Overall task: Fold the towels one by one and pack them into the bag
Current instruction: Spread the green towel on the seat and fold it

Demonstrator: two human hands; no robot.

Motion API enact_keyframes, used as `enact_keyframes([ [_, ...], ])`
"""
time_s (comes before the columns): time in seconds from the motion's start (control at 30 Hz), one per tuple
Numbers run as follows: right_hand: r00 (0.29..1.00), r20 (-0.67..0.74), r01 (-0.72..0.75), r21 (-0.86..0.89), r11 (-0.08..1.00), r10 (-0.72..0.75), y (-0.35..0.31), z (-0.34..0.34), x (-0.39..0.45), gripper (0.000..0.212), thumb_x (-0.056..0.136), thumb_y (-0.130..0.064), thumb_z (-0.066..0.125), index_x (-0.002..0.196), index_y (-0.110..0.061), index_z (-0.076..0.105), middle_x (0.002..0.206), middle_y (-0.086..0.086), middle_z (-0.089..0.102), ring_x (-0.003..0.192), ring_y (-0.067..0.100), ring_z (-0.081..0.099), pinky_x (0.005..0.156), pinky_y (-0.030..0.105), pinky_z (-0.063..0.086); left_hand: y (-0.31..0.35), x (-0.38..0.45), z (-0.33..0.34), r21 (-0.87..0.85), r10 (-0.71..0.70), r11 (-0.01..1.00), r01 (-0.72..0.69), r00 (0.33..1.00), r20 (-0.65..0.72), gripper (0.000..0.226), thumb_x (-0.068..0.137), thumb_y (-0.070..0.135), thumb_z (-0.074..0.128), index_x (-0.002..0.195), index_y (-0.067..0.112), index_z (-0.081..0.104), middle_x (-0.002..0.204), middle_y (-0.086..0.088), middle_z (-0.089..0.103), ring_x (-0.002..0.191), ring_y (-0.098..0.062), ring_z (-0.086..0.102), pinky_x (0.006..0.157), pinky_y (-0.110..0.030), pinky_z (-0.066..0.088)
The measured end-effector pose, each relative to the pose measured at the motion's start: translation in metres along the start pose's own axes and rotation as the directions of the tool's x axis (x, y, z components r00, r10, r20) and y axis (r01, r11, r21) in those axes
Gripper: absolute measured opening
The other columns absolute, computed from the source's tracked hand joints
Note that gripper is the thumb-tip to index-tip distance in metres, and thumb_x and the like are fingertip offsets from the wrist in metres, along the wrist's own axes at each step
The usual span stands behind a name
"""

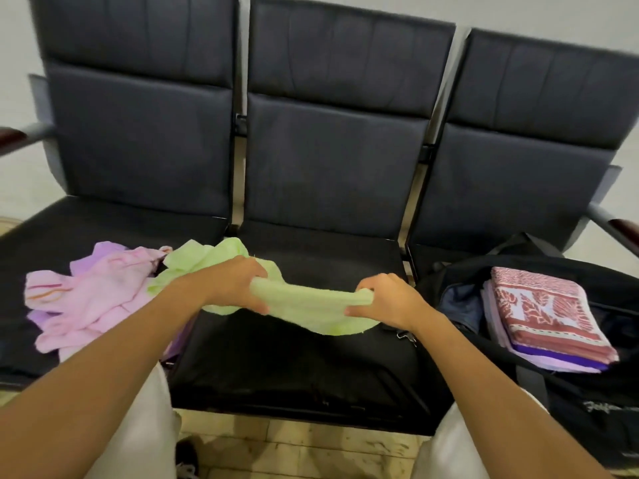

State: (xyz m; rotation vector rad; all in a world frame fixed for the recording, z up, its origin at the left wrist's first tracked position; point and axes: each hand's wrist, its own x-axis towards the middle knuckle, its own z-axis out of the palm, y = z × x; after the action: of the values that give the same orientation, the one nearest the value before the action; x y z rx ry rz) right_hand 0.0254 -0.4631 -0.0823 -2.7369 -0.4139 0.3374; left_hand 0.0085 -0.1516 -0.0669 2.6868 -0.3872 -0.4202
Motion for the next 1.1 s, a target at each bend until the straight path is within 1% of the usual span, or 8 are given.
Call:
enact_keyframes([
  [0.1,0.998,-0.064,-0.007,0.097,0.995,0.013,-0.008,-0.013,-0.013,0.016,0.086,-0.044,0.071,0.076,-0.032,0.069,0.074,-0.006,0.065,0.072,0.014,0.059,0.064,0.033,0.048,0.009,-0.012,-0.020,0.163,0.003,0.987,-0.001,1.000,-0.014,0.019,0.087,0.041,0.064,0.072,0.031,0.058,0.084,0.006,0.060,0.083,-0.014,0.056,0.070,-0.029,0.044],
  [0.23,0.976,-0.214,-0.004,0.209,0.978,0.050,-0.034,-0.062,-0.032,0.033,0.094,-0.017,0.053,0.064,-0.009,0.061,0.066,0.005,0.059,0.064,0.017,0.051,0.058,0.032,0.038,0.038,-0.034,-0.066,0.239,0.002,0.971,0.019,0.996,-0.087,0.025,0.096,0.041,0.053,0.084,0.023,0.064,0.090,0.001,0.063,0.090,-0.020,0.060,0.079,-0.039,0.050],
  [0.33,0.951,-0.306,0.026,0.220,0.975,0.044,-0.058,-0.102,-0.050,0.036,0.096,-0.015,0.048,0.064,0.000,0.055,0.060,0.006,0.053,0.059,0.019,0.047,0.055,0.032,0.033,0.061,-0.053,-0.103,0.236,0.068,0.972,-0.021,0.980,-0.190,0.019,0.098,0.017,0.048,0.099,0.011,0.066,0.100,-0.006,0.063,0.096,-0.024,0.060,0.083,-0.040,0.050],
  [0.47,0.913,-0.406,0.125,0.207,0.970,-0.031,-0.082,-0.146,-0.081,0.042,0.089,-0.031,0.069,0.070,0.007,0.063,0.062,0.012,0.062,0.058,0.020,0.057,0.057,0.034,0.043,0.086,-0.080,-0.142,0.099,0.102,0.993,-0.067,0.908,-0.407,0.020,0.090,-0.001,0.046,0.085,0.006,0.064,0.089,-0.010,0.065,0.086,-0.027,0.061,0.069,-0.036,0.048],
  [0.57,0.880,-0.467,0.107,0.024,0.994,-0.083,-0.097,-0.172,-0.098,0.040,0.089,-0.024,0.065,0.064,0.006,0.055,0.063,0.018,0.061,0.061,0.030,0.056,0.061,0.038,0.043,0.098,-0.096,-0.162,0.080,0.149,0.989,-0.126,0.866,-0.478,0.028,0.087,-0.006,0.044,0.080,0.012,0.064,0.085,-0.007,0.065,0.085,-0.024,0.060,0.063,-0.030,0.039],
  [0.73,0.871,-0.474,0.026,-0.216,0.976,-0.128,-0.131,-0.211,-0.136,0.037,0.083,-0.003,0.050,0.054,-0.012,0.028,0.054,0.003,0.033,0.053,0.017,0.030,0.051,0.032,0.025,0.115,-0.135,-0.194,0.124,0.212,0.977,-0.173,0.848,-0.485,0.038,0.088,-0.006,0.039,0.077,0.026,0.058,0.085,0.001,0.062,0.083,-0.019,0.060,0.067,-0.030,0.044],
  [0.9,0.817,-0.568,0.058,-0.098,0.994,-0.103,-0.155,-0.249,-0.170,0.038,0.082,0.006,0.042,0.053,-0.012,0.025,0.052,0.003,0.033,0.051,0.014,0.026,0.048,0.027,0.020,0.135,-0.171,-0.232,0.141,0.245,0.969,-0.201,0.839,-0.487,0.018,0.093,0.004,0.047,0.082,0.009,0.061,0.083,-0.008,0.064,0.078,-0.020,0.061,0.071,-0.035,0.047],
  [1.1,0.820,-0.570,0.091,0.047,0.995,-0.048,-0.164,-0.276,-0.190,0.025,0.086,0.006,0.037,0.066,-0.008,0.043,0.066,0.008,0.046,0.061,0.018,0.039,0.052,0.029,0.028,0.153,-0.195,-0.259,0.129,0.277,0.961,-0.246,0.823,-0.496,0.018,0.091,0.036,0.064,0.078,0.025,0.070,0.077,0.000,0.069,0.070,-0.015,0.065,0.066,-0.029,0.050],
])
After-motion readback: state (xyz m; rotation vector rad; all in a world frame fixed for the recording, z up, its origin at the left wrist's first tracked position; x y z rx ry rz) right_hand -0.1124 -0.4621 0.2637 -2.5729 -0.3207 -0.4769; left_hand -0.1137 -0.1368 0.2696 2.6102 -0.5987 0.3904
